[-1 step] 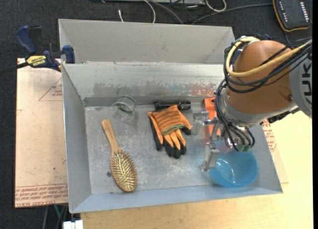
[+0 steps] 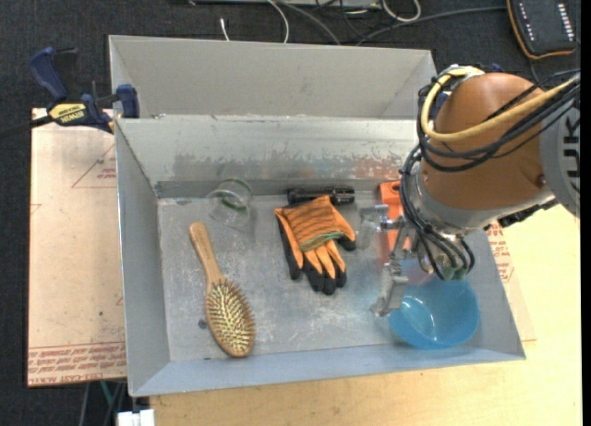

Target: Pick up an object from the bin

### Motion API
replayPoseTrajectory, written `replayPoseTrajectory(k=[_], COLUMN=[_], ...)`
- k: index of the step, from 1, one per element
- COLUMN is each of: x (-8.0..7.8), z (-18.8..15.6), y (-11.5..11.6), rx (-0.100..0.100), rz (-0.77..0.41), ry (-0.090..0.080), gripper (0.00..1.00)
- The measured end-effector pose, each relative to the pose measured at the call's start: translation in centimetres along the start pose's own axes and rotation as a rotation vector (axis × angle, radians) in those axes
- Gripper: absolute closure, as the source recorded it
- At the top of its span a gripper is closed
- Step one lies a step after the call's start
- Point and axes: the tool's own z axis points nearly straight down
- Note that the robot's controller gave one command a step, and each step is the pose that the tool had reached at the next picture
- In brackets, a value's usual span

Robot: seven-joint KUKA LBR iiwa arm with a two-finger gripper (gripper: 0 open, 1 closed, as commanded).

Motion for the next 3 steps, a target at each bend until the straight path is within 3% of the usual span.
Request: replayPoseTrajectory(k=[1, 2, 3], x=[-3.2, -5.1, -6.3], z=[11.9, 8.5, 13.9], y=[4.4, 7.8, 1.9], rx=[-0.002, -0.005, 0.000], rz=[0.168, 0.401, -0.083], ry=[-0.004, -0.014, 0.004], gripper=[0.00, 0.00, 0.00])
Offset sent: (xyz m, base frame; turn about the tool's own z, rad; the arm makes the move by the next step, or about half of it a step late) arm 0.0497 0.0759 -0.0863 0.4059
